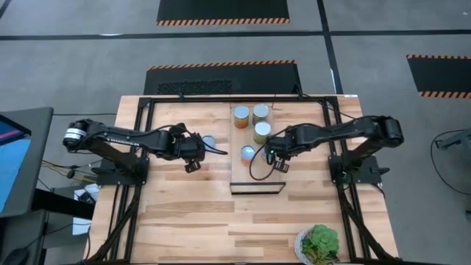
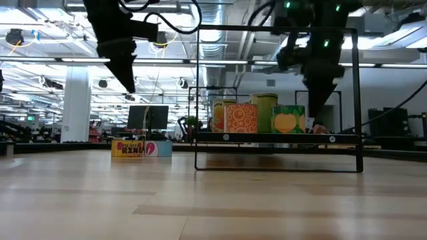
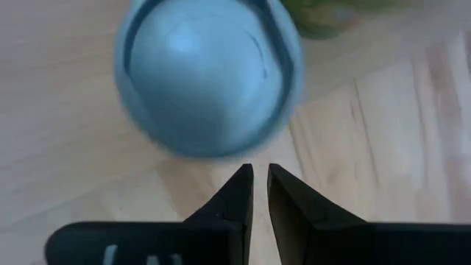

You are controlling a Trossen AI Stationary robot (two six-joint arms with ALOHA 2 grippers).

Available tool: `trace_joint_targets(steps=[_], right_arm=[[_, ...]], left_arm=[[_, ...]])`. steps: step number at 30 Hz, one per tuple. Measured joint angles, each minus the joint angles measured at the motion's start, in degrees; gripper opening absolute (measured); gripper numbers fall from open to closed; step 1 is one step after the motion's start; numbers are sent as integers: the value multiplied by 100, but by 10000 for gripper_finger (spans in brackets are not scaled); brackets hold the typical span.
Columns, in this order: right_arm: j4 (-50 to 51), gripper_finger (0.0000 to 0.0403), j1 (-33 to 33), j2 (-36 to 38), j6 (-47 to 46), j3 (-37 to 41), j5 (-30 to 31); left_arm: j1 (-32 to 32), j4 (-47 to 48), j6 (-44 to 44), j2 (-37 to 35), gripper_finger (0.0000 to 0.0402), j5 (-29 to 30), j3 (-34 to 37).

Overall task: Pick and place cans onto a shelf
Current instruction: Adjust the canned peaches on the shelf

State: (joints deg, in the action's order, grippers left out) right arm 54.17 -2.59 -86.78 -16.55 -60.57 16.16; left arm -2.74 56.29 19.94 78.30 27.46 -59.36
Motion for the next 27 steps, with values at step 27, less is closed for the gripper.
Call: trace_joint_targets(steps=[27], right_arm=[[-295,66,57,103,12,-1,834]], left_arm=[[-7,-83,-33,90,16,-74,3]])
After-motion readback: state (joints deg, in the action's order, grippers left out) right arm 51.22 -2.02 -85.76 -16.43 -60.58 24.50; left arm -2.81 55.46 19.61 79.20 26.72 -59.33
